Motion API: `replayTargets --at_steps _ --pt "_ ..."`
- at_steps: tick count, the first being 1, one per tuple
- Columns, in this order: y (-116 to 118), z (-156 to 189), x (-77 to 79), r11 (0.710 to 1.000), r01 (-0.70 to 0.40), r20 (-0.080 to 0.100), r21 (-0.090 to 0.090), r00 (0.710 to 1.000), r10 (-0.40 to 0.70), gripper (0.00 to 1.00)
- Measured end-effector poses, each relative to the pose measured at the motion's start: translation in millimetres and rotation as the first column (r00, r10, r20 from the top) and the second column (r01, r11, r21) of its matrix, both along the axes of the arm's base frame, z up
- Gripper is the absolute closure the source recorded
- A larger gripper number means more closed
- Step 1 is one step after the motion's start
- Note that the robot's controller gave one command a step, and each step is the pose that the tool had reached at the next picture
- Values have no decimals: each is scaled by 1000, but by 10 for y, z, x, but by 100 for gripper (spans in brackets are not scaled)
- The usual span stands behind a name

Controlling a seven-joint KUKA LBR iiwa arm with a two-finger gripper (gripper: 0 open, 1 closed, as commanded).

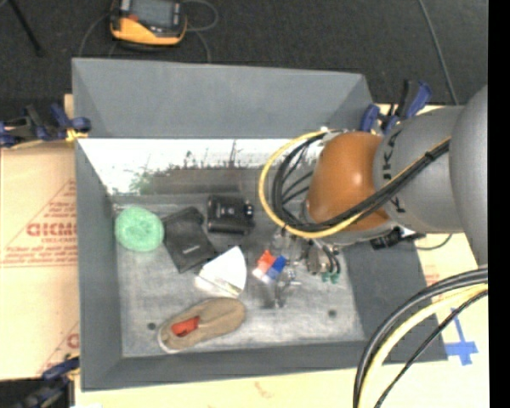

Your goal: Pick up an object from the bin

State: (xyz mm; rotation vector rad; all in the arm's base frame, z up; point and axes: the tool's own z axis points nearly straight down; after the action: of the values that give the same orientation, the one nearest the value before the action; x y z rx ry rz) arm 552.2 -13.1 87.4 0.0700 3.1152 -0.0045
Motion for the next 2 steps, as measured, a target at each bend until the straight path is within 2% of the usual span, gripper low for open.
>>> replayTargets --at_steps 1,2 --pt "458 -140 126 985 -174 -22 3 985 174 100" --pt "458 -140 126 985 -174 -22 3 985 174 100"
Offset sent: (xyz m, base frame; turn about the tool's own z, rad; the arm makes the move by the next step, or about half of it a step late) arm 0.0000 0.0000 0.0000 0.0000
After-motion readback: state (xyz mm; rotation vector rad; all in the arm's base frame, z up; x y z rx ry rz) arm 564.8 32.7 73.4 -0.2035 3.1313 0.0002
